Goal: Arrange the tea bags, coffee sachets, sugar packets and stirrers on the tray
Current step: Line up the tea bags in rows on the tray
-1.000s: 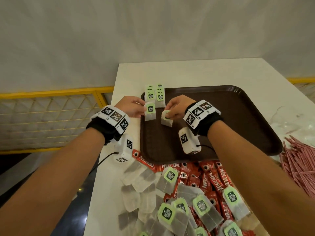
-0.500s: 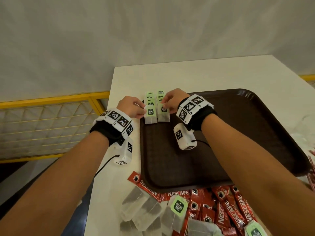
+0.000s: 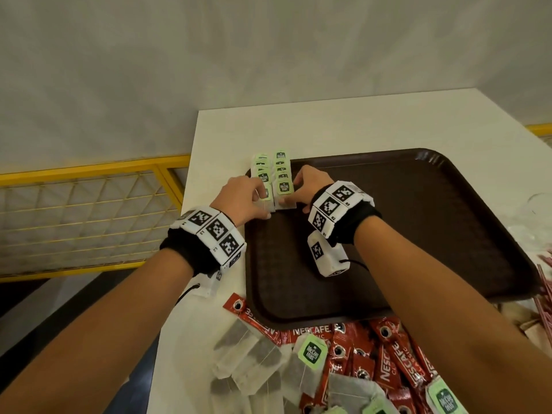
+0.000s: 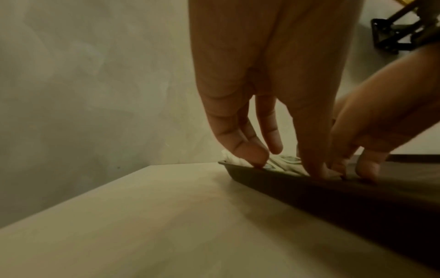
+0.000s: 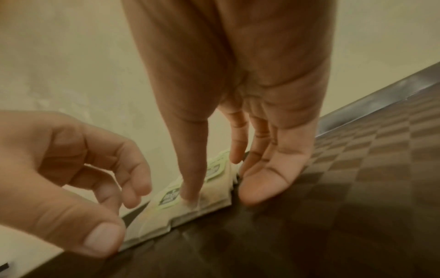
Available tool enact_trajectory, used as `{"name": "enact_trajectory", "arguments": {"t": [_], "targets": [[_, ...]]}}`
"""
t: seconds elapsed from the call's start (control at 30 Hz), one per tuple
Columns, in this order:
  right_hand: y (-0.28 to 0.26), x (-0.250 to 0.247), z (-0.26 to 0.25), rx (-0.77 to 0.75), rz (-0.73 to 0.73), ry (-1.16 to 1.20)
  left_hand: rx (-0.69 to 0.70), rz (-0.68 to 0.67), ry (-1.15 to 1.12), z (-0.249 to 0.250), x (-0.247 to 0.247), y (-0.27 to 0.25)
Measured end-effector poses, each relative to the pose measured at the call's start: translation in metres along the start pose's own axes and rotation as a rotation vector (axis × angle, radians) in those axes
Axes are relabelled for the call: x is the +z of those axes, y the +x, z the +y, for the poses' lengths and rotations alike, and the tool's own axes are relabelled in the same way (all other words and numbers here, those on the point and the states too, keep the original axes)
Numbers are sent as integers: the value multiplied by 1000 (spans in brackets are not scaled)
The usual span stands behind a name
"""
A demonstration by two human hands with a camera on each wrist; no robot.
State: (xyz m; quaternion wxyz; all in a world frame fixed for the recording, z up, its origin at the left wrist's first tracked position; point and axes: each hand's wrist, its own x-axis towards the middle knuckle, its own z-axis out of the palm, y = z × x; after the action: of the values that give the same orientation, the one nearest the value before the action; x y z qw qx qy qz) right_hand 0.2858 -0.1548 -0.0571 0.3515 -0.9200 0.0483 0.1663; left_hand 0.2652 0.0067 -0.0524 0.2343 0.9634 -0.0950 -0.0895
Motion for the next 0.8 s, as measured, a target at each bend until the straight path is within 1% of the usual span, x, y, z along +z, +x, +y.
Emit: {"name": "enact_trajectory", "arguments": {"t": [0.07, 0.2, 0.33, 0.47, 0.8], "targets": [[-2, 3, -2, 15, 11, -5, 16, -31, 97, 4, 4, 0], [-2, 4, -6, 39, 17, -14, 46, 10, 170, 4, 7, 1], [-2, 5, -6, 77, 14, -4, 57, 42, 187, 1, 9, 1], [-2, 4, -7, 72, 16, 7, 67, 54, 202, -1, 11, 3], [0, 3, -5, 68, 24, 58, 24, 53, 172, -2, 13, 8]]}}
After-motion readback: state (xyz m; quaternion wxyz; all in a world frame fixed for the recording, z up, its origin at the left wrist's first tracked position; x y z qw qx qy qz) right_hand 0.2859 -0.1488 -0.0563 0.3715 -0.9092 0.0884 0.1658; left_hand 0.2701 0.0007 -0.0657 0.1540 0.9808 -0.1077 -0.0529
